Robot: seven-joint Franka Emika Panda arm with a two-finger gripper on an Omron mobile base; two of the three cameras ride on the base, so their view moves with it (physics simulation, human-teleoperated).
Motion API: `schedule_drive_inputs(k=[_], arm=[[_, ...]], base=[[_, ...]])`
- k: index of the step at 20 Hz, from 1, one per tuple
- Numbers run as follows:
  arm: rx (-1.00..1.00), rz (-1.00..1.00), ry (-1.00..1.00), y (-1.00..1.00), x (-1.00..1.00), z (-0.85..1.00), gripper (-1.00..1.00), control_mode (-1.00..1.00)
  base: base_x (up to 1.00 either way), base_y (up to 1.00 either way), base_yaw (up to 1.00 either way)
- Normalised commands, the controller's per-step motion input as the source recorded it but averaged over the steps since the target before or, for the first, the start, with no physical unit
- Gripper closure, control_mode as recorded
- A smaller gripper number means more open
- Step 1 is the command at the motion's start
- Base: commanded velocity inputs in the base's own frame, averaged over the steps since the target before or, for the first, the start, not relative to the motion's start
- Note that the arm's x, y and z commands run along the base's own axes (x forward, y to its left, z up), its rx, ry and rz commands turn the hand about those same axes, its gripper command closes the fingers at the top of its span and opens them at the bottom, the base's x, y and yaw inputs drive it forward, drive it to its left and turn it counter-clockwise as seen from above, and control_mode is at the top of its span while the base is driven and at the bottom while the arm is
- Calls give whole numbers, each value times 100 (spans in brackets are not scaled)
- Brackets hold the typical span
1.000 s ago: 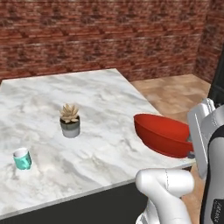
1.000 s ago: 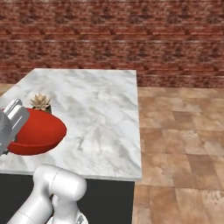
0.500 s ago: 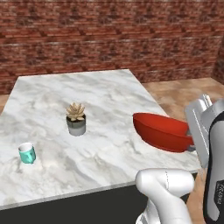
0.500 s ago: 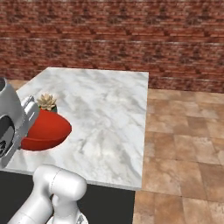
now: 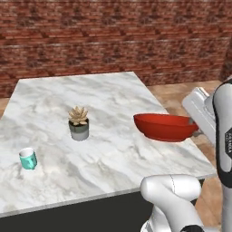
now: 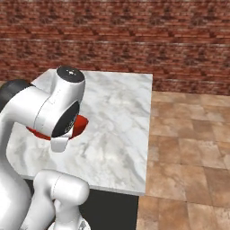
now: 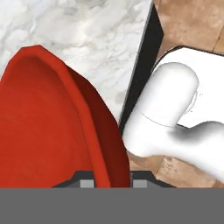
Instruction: Clear the mugs and bowl far away from the sink.
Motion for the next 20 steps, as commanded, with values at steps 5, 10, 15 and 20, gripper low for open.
schedule_drive_inputs(k=[5,10,15,20], arm=[[-21,0,-10,12,92,-25,100,-100],[-17,0,-20,3,69,-40,100,-100],[-3,4,-11,0,57,-48,100,-100],[10,4,10,-7,67,-46,100,-100]], base=[[0,0,0],[0,0,0],[0,0,0],[0,0,0]])
